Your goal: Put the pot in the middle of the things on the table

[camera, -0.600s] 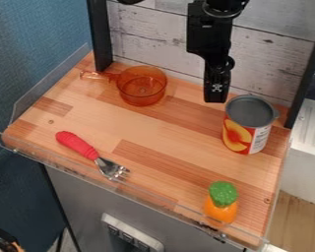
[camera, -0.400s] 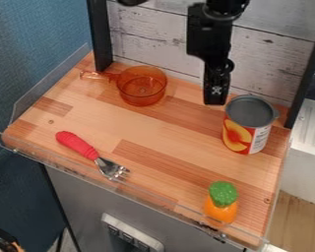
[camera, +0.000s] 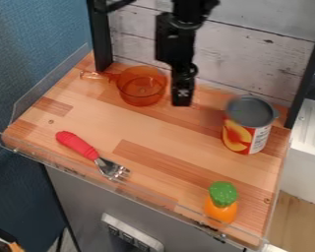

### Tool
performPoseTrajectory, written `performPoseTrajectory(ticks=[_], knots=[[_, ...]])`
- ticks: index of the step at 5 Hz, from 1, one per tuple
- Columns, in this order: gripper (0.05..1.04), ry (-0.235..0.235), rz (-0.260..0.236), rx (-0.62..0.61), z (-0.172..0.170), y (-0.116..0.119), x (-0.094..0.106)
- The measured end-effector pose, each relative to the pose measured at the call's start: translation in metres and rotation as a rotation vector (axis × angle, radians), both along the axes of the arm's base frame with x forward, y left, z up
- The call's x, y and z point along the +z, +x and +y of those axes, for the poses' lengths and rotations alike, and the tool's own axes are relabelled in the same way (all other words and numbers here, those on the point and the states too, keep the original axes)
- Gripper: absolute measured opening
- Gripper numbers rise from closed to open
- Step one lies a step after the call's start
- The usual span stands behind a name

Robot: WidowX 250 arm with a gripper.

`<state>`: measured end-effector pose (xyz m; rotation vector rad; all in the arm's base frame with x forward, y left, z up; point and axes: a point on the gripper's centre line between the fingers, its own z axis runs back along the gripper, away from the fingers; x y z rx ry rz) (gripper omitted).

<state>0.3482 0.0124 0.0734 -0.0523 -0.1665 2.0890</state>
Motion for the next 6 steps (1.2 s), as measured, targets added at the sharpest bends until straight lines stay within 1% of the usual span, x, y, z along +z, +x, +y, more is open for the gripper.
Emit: performPoseTrajectory(ticks=[1,2,3,4,5,6], knots=[[1.001,0.019,0.027,0.051,0.017,0.007,-0.022],[1.001,0.037,0.035,0.111,0.041,0.016,-0.034],[1.001,0.068,0.039,0.131,0.051,0.021,-0.049],[0.946,0.081,0.047,0.173,0.067,0.023,-0.061],[0.654,0.102,0.062,0.174,0.072,0.023,-0.066],[0.35,0.086,0.057,0.157,0.069,0.019,-0.071]])
